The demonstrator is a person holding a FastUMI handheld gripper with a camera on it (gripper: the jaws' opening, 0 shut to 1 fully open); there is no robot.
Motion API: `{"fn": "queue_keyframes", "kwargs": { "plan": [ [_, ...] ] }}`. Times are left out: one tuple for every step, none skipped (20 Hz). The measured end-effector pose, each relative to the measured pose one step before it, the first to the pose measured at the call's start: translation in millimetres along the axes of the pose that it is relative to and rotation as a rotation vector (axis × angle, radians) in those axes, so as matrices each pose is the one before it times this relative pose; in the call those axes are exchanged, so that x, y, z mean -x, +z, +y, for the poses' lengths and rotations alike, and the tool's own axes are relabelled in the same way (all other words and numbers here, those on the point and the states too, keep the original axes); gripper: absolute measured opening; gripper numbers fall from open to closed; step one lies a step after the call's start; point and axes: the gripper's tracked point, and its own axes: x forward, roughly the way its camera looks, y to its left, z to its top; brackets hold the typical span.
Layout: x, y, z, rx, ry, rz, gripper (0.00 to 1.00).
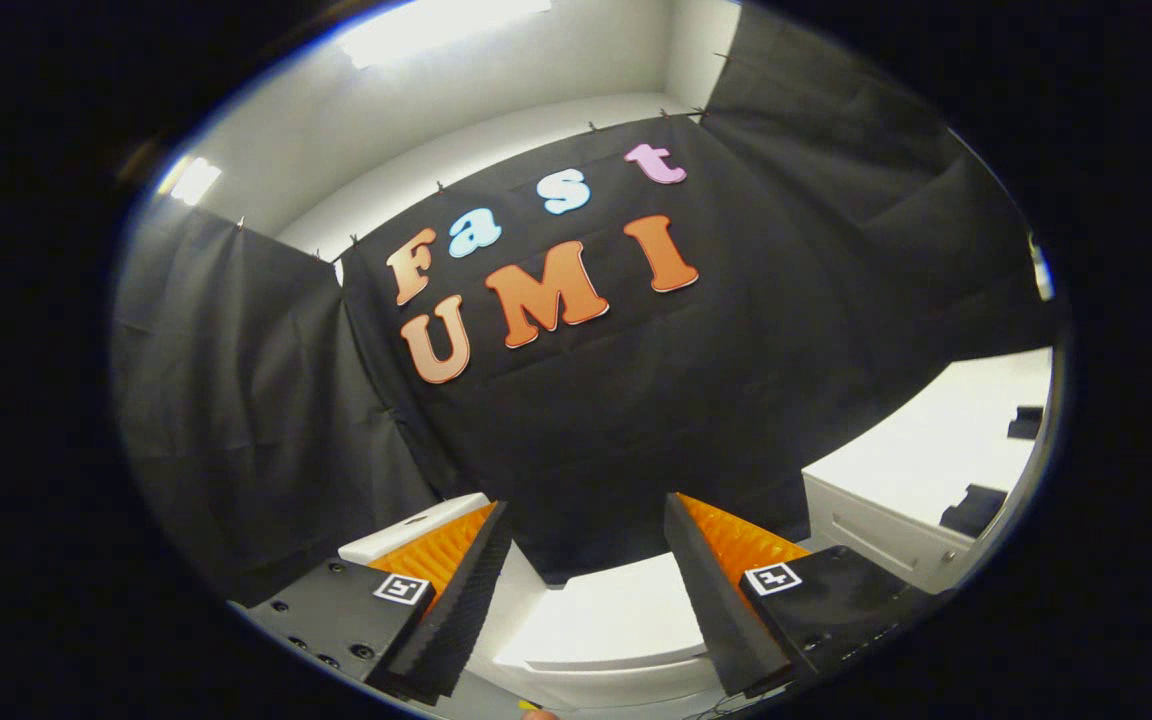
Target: Open the toilet lid.
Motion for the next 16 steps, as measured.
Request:
{"fn": "queue_keyframes", "kwargs": {
  "plan": [
    [-2.62,-9.75,-9.14,-0.0311,-0.01124,-0.00717,0.98],
    [-2.55,-6.73,-10.36,-0.02935,-0.01046,-0.00795,0.99],
    [0.16,-11.59,-9.6,-0.03099,-0.00815,0.01243,0.99],
    [-2.41,-11.1,-8.21,-0.03624,-0.00751,0.00606,0.99],
    [-2.36,-10.68,-8.87,-0.04488,-0.00604,0.00508,0.98],
    [-2.09,-10.06,-7.38,-0.0492,-0.00377,0.00324,0.99],
    [1.64,-13.21,-9.88,-0.04927,-0.00727,0.01709,0.99],
    [1.31,-15.09,-12.58,-0.04401,-0.01167,0.01464,0.98],
    [-2.0,-11.4,-13.66,-0.04265,-0.01654,0.00771,0.98],
    [-0.96,-13.26,-12.88,-0.04059,-0.017,0.02048,0.98],
    [-2.98,-12.04,-13.45,-0.03584,-0.0172,0.01375,0.98],
    [-1.67,-7.39,-12.46,-0.03286,-0.02061,0.01194,0.99],
    [-2.06,-5.15,-10.84,-0.03132,-0.01325,0.00523,0.99],
    [1.12,-3.63,-7.41,-0.02653,-0.00764,0.00005,0.99],
    [-2.06,-2.83,-6.94,-0.02622,-0.00515,-0.00065,0.99],
    [-2.29,-3.11,-6.67,-0.02613,-0.00473,0.00202,0.99]
  ]
}}
